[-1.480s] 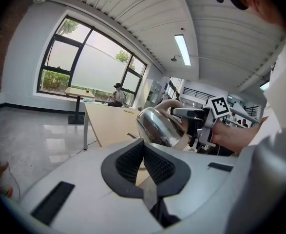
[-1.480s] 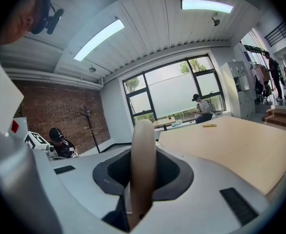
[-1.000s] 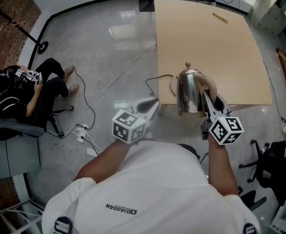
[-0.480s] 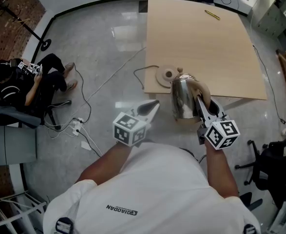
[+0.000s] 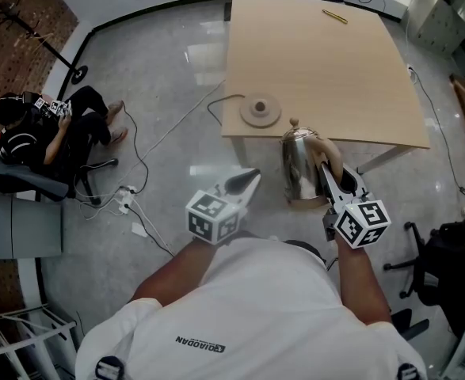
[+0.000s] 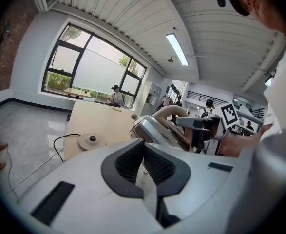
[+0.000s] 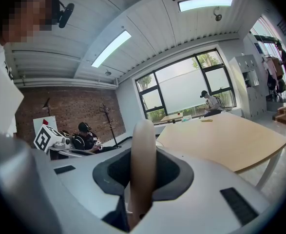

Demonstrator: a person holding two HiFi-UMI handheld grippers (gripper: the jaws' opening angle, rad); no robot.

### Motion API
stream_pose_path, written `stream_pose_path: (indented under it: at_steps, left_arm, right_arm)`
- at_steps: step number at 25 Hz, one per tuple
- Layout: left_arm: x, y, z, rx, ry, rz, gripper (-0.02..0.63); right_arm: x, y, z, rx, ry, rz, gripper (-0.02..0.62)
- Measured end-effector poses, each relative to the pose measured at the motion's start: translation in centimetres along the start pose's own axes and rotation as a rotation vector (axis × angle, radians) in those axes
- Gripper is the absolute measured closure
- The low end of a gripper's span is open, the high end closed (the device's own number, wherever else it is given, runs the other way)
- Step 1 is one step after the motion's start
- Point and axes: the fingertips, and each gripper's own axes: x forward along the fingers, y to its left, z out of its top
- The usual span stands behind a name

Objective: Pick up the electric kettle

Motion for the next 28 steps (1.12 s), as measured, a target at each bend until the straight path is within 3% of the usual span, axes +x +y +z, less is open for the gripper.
stream_pose_path:
  at_steps: [5,15,21,28]
  left_arm:
    - [-0.8,-2.4,-1.8,-0.016,0.007,0.027,0.611]
    - [-3.2,-3.2,-2.8,-0.026,0.026,0.072,0.611]
    - [-3.1,-3.3,-1.8,0.001,0.032,0.063,0.611]
    - [-3.7,-2.6,-2.6,-0.026,0.041,0.08,0.611]
  right_arm:
    - [-2.0,0.0,-1.6,0.007,0.019,0.03,0.497]
    - [-3.4,1.9,-2.1,0.01,0.006,0.086,0.495]
    - [-4.5,2.7,-2.5,0.035,0.006,0.071,0.495]
    - [-5.4,3.2,-4.1,0.051,0.015,0.049,0.496]
